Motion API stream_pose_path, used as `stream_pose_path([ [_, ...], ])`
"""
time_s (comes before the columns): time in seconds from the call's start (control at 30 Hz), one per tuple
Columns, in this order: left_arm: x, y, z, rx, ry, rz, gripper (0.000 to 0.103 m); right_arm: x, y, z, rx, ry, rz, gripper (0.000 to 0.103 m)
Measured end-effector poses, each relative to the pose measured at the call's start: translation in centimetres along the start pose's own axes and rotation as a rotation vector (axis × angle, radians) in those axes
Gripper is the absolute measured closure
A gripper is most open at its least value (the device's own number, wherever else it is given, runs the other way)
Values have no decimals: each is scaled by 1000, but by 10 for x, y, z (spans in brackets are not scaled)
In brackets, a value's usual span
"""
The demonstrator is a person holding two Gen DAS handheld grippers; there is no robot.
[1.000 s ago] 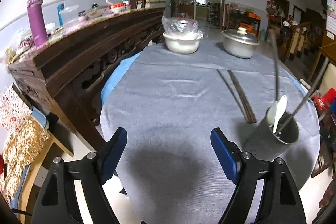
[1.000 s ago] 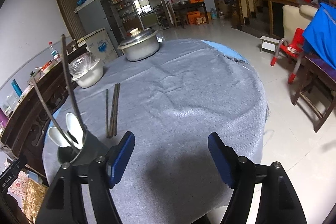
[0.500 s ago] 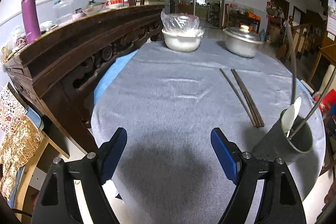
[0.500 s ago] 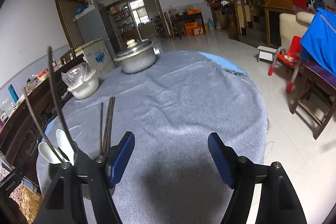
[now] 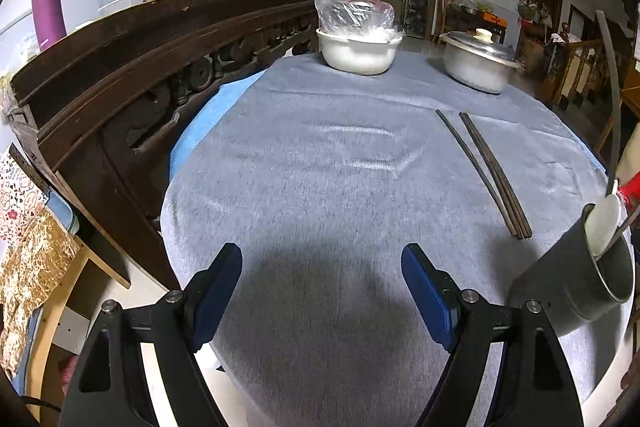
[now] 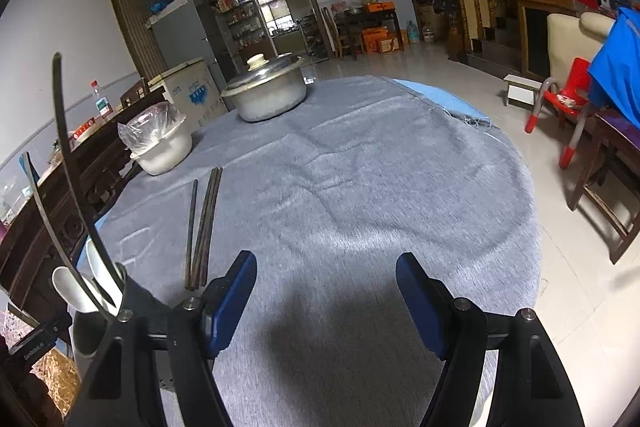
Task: Organize utensils
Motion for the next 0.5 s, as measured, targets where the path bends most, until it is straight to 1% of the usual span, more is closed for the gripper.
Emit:
stream_pose_path([
  [0.17,6,4,0,3,-4,-9,21,4,8,1,32,5,-20,28],
  [0.23,5,5,-2,7,-3,-12,21,4,8,1,23,10,-20,30],
  [0.5,-18,-1,-18,4,75,-31,21,-11,9,-14,14,55,-51,31],
])
Point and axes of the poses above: each gripper's, at about its wrist camera, not at the fingertips, and x roughly the way its jaws point, y to its right, z to its underside, the point moved 4 cm from there along x, roughly the way its jaws point, and after that the axes turned 10 degrees about -z, right-handed, at the moved point
